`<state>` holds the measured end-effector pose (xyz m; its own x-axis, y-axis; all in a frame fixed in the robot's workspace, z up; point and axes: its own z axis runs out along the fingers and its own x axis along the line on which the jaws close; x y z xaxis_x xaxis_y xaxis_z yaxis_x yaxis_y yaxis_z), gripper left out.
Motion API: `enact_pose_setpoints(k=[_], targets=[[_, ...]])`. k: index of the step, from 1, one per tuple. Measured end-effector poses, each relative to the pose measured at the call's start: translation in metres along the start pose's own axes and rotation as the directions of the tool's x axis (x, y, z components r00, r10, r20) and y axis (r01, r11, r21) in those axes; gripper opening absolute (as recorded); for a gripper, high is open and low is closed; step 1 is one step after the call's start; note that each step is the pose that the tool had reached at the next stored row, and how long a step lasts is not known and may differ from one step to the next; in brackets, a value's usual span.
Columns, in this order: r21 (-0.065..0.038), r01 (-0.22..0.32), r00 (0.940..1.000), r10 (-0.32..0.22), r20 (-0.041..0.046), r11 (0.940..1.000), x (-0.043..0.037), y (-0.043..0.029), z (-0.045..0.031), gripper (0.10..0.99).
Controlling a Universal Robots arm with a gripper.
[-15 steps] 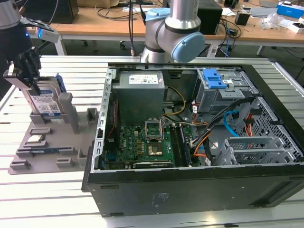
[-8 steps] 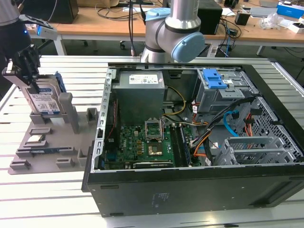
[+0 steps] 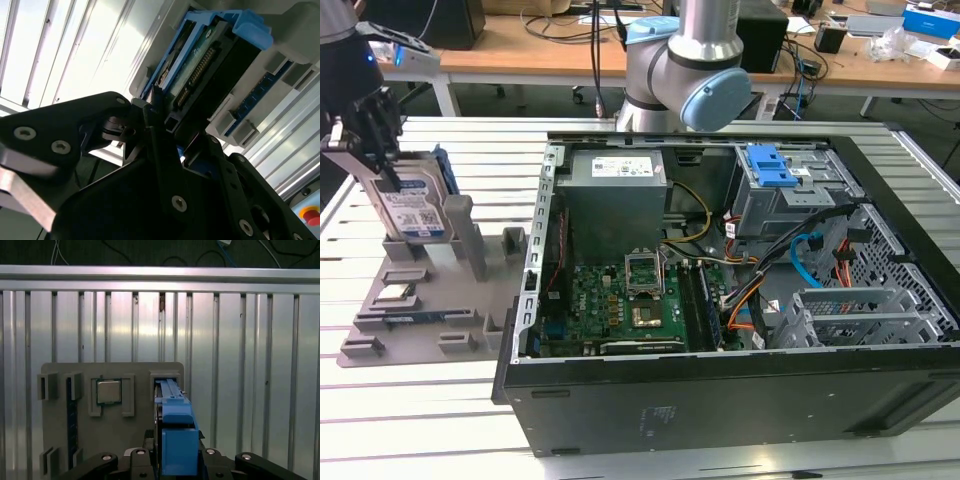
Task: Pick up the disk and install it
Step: 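Pick up the disk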
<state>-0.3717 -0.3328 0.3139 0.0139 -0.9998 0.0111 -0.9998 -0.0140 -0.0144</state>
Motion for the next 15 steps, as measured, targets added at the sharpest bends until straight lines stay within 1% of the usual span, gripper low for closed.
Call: enact_pose_setpoints(k=[5, 7, 8, 10, 13, 15], targets=[[0.000, 0.000, 1.0000, 0.000, 0.0000, 1.0000, 0.0001, -0.0001, -0.0072, 0.365], [0.000, 0.000, 1.0000, 0.000, 0.0000, 1.0000, 0.0001, -0.0003, -0.0133, 0.365], [0.000, 0.000, 1.0000, 0.000, 0.0000, 1.0000, 0.0002, -0.0003, -0.0180, 0.365], [0.000, 0.000, 1.0000, 0.000, 0.0000, 1.0000, 0.0002, -0.0004, -0.0232, 0.365], [0.000, 0.000, 1.0000, 0.000, 0.0000, 1.0000, 0.0004, -0.0007, -0.0361, 0.365], [0.000, 0.000, 1.0000, 0.000, 0.0000, 1.0000, 0.0005, -0.0009, -0.0471, 0.365]])
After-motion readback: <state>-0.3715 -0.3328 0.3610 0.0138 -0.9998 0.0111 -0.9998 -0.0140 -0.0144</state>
